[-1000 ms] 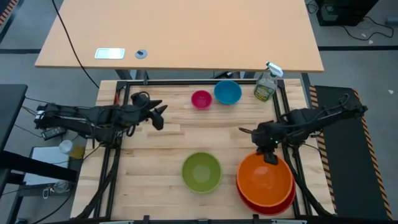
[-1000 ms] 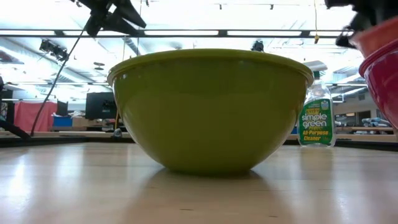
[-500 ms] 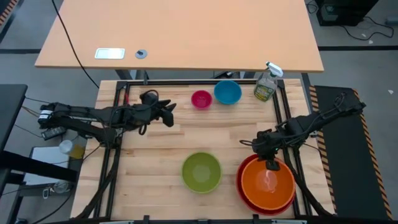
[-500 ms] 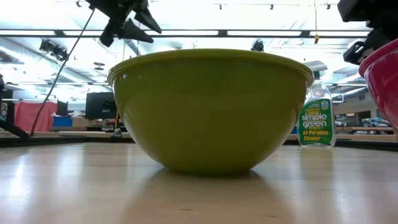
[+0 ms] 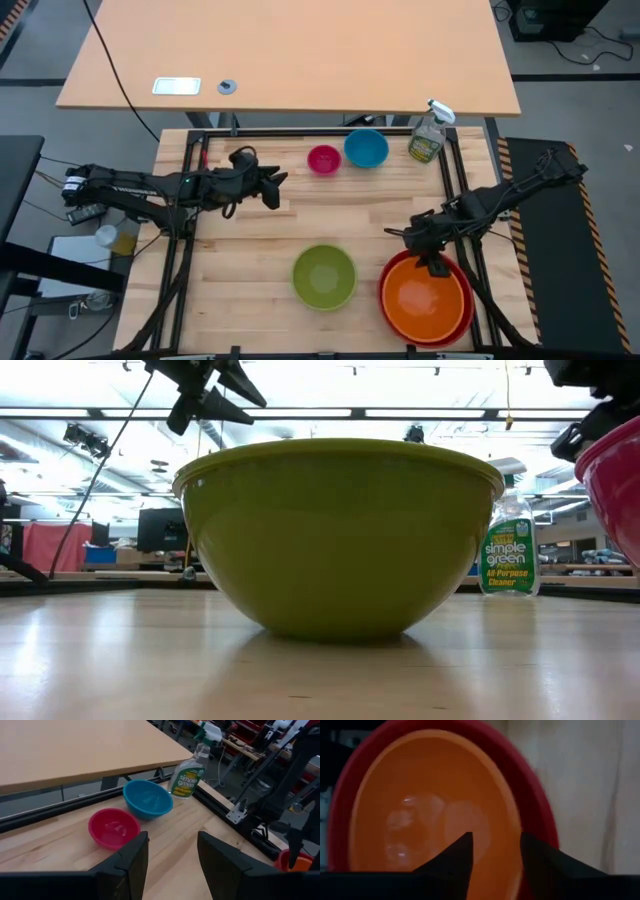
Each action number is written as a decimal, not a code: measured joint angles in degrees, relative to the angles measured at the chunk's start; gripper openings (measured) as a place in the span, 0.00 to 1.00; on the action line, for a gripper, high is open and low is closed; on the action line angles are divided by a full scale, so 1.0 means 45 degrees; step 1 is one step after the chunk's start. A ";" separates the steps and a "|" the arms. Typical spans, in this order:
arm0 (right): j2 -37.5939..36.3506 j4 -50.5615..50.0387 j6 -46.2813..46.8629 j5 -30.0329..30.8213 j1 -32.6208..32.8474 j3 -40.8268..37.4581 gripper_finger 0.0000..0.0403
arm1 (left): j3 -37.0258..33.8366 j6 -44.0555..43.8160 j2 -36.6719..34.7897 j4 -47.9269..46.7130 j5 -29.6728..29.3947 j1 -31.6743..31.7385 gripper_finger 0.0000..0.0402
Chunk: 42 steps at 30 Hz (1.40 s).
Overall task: Nest bowls inside each other
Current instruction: Stack the green bowl into the orange bowl
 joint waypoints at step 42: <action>0.1796 -0.1596 -0.1782 0.4516 -0.2301 0.4897 0.41 | 0.1535 -0.3990 0.4107 -0.2498 0.6098 -0.1379 0.43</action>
